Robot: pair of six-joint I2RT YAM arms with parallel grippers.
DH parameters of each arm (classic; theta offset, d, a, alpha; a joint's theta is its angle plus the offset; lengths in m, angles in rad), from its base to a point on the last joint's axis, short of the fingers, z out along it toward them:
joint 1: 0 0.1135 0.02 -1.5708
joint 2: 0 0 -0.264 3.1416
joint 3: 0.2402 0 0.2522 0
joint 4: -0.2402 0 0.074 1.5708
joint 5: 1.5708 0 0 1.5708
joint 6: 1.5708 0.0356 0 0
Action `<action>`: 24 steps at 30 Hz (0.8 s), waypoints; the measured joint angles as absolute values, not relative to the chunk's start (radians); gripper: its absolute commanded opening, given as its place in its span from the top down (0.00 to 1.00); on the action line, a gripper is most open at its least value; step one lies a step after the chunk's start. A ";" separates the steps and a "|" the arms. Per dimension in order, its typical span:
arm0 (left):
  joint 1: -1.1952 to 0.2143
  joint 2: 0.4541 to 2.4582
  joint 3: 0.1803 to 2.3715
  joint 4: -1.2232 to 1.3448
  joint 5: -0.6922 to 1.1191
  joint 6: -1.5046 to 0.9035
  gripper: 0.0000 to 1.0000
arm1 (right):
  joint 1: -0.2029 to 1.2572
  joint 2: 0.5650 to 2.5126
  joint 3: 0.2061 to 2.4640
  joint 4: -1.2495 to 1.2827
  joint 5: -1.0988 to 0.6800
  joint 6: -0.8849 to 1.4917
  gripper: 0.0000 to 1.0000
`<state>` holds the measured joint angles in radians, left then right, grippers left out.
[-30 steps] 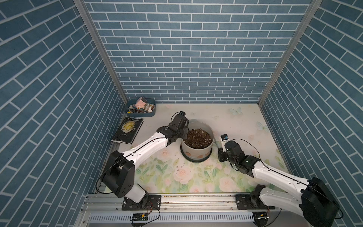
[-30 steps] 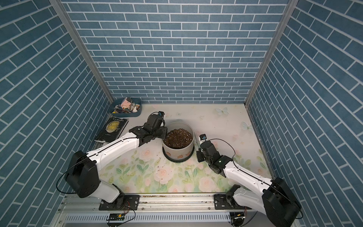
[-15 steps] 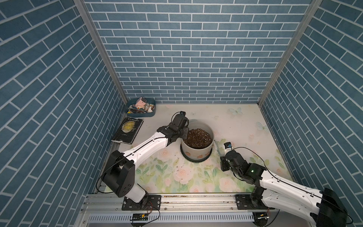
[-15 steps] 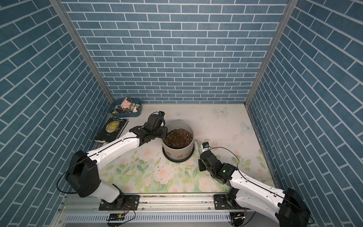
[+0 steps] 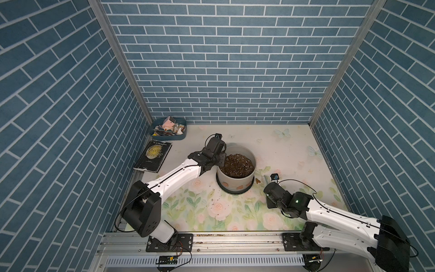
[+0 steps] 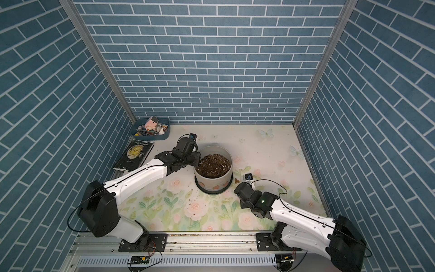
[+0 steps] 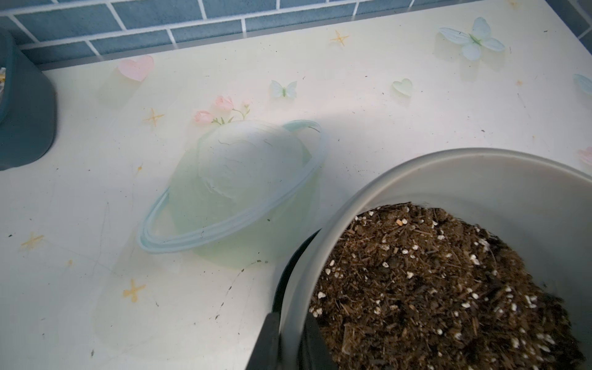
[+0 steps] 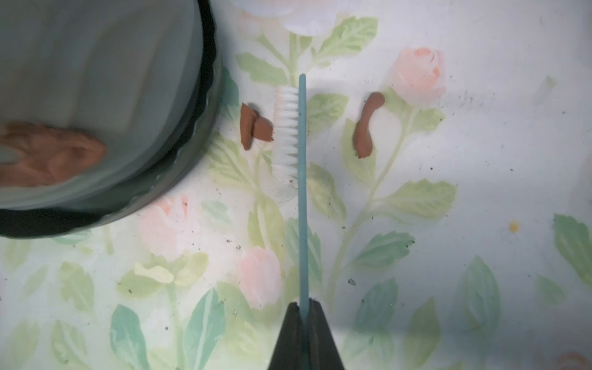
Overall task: Scrub the dried mud off the ceramic pot
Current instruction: Rotate the pot on the tray.
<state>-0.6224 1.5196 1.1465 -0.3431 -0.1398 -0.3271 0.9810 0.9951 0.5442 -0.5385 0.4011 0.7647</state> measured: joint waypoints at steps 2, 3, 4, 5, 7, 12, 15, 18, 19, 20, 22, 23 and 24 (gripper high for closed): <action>-0.622 1.505 1.131 -0.339 -0.146 -0.349 1.00 | 0.987 0.968 0.550 -0.522 0.407 0.767 1.00; -0.622 1.498 1.124 -0.339 -0.147 -0.358 0.99 | 0.989 0.947 0.546 -0.509 0.408 0.771 1.00; -0.622 1.491 1.116 -0.338 -0.148 -0.367 0.92 | 0.991 0.921 0.538 -0.488 0.408 0.774 1.00; -0.621 1.486 1.111 -0.338 -0.149 -0.374 0.82 | 0.992 0.889 0.522 -0.455 0.406 0.781 1.00; -0.620 1.480 1.105 -0.332 -0.143 -0.382 0.58 | 0.993 0.835 0.484 -0.397 0.403 0.792 1.00; -0.616 1.486 1.127 -0.273 -0.128 -0.401 0.34 | 0.993 0.805 0.423 -0.321 0.403 0.834 1.00; -0.616 1.514 1.166 -0.229 -0.125 -0.400 0.32 | 0.993 0.805 0.417 -0.299 0.403 0.845 1.00; -0.615 1.550 1.187 -0.194 -0.124 -0.394 0.33 | 0.993 0.807 0.410 -0.268 0.401 0.859 1.00; -0.614 1.563 1.191 -0.189 -0.124 -0.393 0.34 | 0.993 0.808 0.405 -0.260 0.400 0.860 1.00; -0.614 1.578 1.193 -0.184 -0.125 -0.392 0.34 | 0.993 0.810 0.400 -0.252 0.399 0.861 1.00; -0.614 1.599 1.193 -0.184 -0.127 -0.389 0.35 | 0.993 0.817 0.392 -0.244 0.397 0.862 1.00; -0.613 1.607 1.192 -0.185 -0.127 -0.389 0.35 | 0.993 0.821 0.388 -0.242 0.396 0.865 1.00; -0.613 1.610 1.190 -0.185 -0.127 -0.388 0.36 | 0.993 0.825 0.385 -0.239 0.396 0.867 1.00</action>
<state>-0.6128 1.6104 1.1904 -0.1852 -0.1272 -0.3878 0.9928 0.8249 0.3855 -0.2390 0.3958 0.8669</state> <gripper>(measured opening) 0.648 0.053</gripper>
